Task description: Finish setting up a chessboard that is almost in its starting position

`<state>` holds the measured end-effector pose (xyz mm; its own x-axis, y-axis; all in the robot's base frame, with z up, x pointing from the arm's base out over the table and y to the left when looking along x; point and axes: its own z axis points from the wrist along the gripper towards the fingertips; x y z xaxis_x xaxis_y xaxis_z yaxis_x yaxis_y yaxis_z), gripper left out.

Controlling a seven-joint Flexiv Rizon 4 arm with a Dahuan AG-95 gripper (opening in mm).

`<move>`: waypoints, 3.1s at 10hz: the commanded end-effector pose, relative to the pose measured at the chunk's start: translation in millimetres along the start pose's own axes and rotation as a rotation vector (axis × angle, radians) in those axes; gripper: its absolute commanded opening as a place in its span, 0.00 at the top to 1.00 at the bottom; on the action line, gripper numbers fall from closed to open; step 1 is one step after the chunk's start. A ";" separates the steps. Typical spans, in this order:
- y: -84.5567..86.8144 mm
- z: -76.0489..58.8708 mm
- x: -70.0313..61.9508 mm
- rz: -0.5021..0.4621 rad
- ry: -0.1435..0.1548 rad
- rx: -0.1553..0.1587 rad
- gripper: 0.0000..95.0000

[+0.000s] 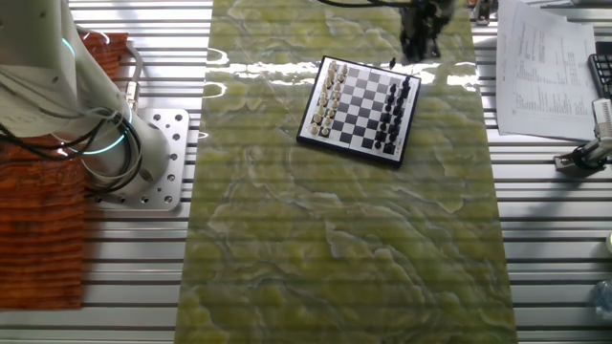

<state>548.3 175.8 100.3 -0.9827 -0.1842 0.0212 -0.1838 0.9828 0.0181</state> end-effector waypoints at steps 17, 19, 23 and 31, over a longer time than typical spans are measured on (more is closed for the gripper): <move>50.3 54.2 -26.3 0.014 -0.055 -0.028 0.80; 52.4 58.8 -23.9 0.022 -0.051 -0.008 1.00; 51.0 67.2 -21.9 0.019 -0.057 -0.007 1.00; 52.6 71.4 -21.9 0.005 -0.068 -0.012 0.80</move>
<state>558.7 232.6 27.6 -0.9829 -0.1775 -0.0481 -0.1791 0.9834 0.0301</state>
